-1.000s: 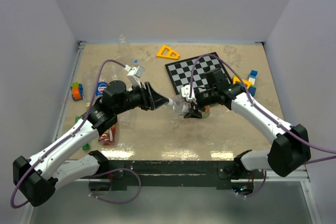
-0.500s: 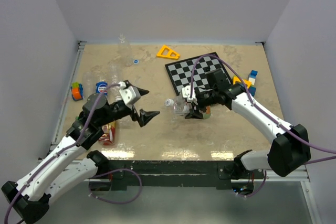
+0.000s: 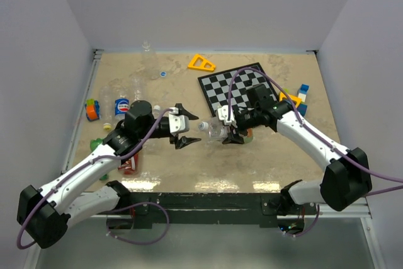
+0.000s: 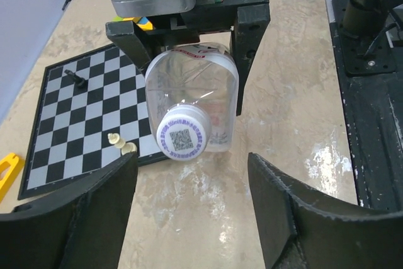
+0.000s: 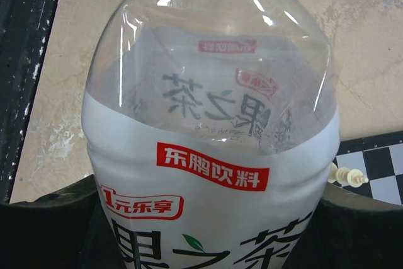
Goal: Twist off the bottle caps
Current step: Unscrew the bottle cap from the plastic bottle.
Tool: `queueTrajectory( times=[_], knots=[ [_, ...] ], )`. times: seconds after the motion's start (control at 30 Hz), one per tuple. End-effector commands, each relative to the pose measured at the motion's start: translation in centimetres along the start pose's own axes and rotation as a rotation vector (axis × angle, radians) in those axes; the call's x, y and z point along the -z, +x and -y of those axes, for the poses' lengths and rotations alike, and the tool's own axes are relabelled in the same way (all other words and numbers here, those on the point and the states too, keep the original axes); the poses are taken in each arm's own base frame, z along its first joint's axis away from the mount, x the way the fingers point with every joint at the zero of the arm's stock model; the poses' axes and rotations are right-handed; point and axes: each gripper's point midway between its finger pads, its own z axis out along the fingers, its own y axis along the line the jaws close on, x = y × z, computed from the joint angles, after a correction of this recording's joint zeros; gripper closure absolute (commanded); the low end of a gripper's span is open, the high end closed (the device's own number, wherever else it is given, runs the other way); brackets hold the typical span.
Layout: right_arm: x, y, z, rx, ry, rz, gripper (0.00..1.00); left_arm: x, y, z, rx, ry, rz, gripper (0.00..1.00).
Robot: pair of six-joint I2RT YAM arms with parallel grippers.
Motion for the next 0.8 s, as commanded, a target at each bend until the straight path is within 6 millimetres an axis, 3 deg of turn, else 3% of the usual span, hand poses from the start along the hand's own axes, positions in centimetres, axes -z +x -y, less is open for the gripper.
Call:
queueTrajectory(
  times=[0.0,0.47,0.67,0.77],
  knots=[
    [-0.5,-0.3,-0.7,0.012,-0.038,0.025,0.91,-0.7,-4.2,-0.7,-0.112,0.041,0.125,0.33],
    [-0.7,0.0,-0.8,0.003,-0.048,0.017,0.91,-1.2,-3.8,-0.9,-0.087,0.049,0.128,0.66],
    [-0.7,0.1,-0.8,-0.001,-0.048,0.013,0.91,-1.4,-3.5,-0.5,-0.061,0.075,0.123,0.68],
    [-0.7,0.2,-0.8,-0.002,-0.045,0.010,0.91,-1.4,-3.6,-0.4,-0.016,0.076,0.118,0.84]
  ],
)
